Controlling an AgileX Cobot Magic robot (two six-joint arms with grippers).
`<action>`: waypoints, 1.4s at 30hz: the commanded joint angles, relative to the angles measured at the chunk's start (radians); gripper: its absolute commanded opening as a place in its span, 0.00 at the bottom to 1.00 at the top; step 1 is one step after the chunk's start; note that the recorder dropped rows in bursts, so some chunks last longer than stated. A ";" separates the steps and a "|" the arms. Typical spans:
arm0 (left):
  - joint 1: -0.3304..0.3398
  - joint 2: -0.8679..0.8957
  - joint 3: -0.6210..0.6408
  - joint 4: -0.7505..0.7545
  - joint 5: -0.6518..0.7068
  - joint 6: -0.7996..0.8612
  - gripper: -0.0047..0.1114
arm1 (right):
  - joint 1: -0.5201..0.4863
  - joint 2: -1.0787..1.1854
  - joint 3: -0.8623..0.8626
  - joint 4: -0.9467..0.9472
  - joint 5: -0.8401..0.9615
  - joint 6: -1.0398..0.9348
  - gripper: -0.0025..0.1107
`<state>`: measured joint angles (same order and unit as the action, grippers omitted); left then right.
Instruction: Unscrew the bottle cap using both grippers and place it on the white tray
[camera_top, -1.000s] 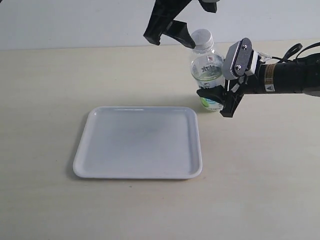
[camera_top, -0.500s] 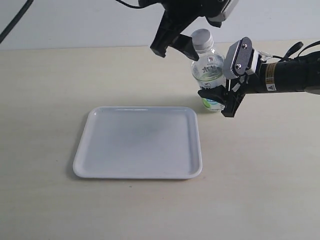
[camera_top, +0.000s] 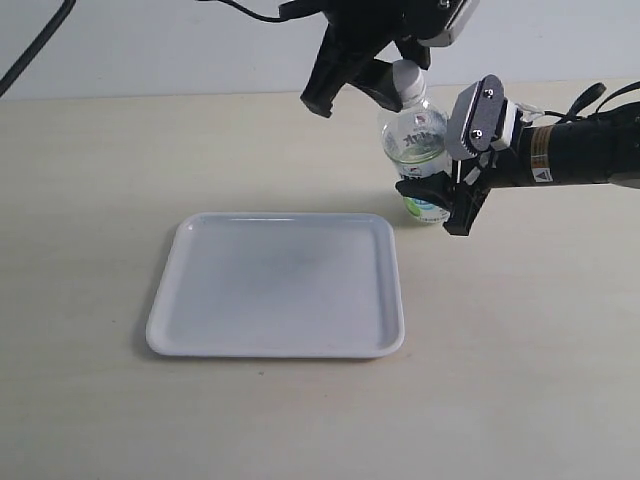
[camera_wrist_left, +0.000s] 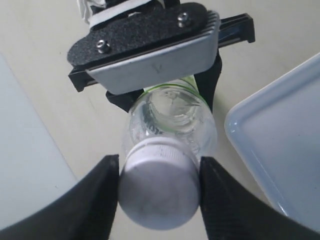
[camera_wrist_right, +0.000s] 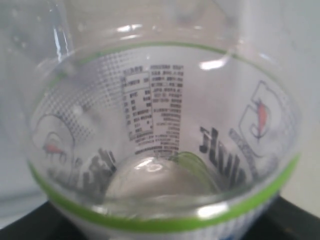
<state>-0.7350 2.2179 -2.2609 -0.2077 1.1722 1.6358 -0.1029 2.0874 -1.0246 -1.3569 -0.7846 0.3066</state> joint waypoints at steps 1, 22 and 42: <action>-0.002 -0.010 0.002 0.021 0.003 -0.102 0.04 | -0.002 0.008 0.009 -0.032 0.048 0.012 0.02; -0.036 -0.010 0.002 0.104 -0.001 -0.693 0.04 | -0.002 0.008 0.009 -0.015 0.016 0.008 0.02; -0.037 -0.010 0.002 0.094 -0.019 -1.368 0.04 | -0.002 0.008 0.009 -0.012 -0.018 0.001 0.02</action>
<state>-0.7663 2.2142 -2.2609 -0.1039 1.1603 0.3651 -0.1029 2.0874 -1.0246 -1.3569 -0.8049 0.2988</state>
